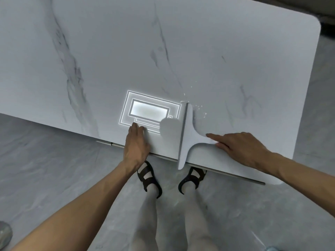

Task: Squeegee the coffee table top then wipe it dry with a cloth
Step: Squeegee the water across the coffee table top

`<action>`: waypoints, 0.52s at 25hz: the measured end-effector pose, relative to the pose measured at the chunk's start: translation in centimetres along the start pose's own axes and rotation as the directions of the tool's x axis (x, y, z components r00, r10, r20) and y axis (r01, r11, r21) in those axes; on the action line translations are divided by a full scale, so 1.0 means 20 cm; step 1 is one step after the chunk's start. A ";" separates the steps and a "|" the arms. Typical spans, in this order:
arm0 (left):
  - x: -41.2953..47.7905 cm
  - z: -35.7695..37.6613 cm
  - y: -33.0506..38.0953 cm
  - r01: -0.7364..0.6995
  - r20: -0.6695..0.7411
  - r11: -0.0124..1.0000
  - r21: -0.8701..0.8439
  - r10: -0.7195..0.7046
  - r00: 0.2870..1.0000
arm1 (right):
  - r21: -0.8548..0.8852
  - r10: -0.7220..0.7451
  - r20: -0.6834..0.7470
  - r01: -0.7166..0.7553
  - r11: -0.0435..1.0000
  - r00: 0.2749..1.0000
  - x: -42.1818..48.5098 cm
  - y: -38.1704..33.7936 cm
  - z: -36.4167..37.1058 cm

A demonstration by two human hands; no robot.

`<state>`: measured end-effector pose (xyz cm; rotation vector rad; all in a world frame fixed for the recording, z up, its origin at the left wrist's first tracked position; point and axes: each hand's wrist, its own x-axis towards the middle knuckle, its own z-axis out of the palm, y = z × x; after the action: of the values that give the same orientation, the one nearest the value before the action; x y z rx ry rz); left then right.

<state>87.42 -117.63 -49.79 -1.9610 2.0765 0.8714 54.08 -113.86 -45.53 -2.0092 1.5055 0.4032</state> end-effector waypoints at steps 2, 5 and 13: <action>-0.02 0.01 0.03 0.010 0.000 1.000 -0.025 -0.010 1.000 | 0.015 -0.117 0.005 0.117 0.993 0.993 0.08 -0.11 0.05; -0.04 0.04 0.11 0.047 0.008 0.994 -0.096 -0.047 0.999 | -0.058 -0.248 0.033 0.249 0.967 0.968 0.21 -0.25 0.16; 0.00 0.19 0.42 0.006 0.079 0.999 0.054 -0.010 0.997 | -0.038 -0.063 0.004 0.063 0.997 0.998 0.04 0.29 0.10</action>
<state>78.40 -115.99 -50.39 -1.8756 2.0253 0.8677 49.12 -114.30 -49.05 -2.0790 1.4386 0.4116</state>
